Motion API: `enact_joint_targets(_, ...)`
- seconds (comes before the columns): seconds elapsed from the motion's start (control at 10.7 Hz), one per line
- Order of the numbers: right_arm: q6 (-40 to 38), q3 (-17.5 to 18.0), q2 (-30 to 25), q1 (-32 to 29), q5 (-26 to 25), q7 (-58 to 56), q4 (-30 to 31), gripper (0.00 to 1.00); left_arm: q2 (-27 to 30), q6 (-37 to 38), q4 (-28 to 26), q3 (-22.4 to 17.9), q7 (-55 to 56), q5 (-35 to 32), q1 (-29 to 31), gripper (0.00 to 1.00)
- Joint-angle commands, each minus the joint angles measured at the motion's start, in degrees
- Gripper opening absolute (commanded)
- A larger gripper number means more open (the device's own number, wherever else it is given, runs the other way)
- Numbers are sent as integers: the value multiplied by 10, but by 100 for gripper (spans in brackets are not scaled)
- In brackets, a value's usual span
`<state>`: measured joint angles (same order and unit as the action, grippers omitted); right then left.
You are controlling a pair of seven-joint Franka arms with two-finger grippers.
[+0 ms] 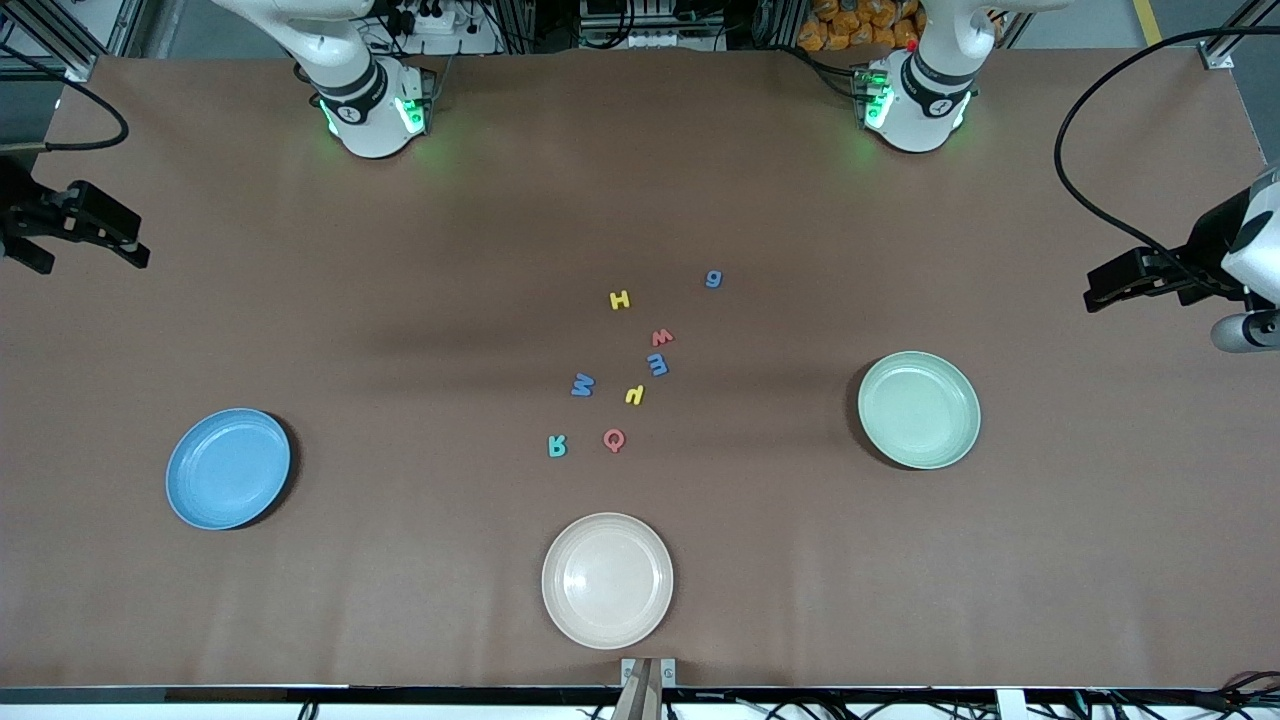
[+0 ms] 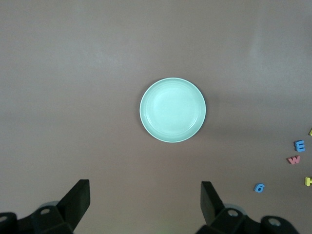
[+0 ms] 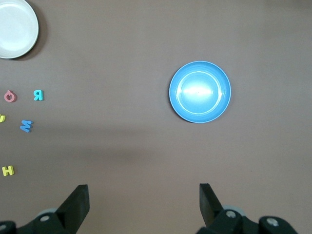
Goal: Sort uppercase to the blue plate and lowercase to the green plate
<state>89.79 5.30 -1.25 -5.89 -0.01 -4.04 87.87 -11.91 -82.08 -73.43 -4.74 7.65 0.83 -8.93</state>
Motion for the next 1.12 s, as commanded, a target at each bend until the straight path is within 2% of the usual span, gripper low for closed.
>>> enact_joint_targets(0.0, 6, 6, -17, -8, 7, 3, 17, 100, 7, 11, 2, -1, 3, -14, -10, 100)
enact_joint_targets(1.03, 20, 3, -16, -11, 9, 3, 22, 100, 6, 11, 1, -1, 8, -9, -18, 100)
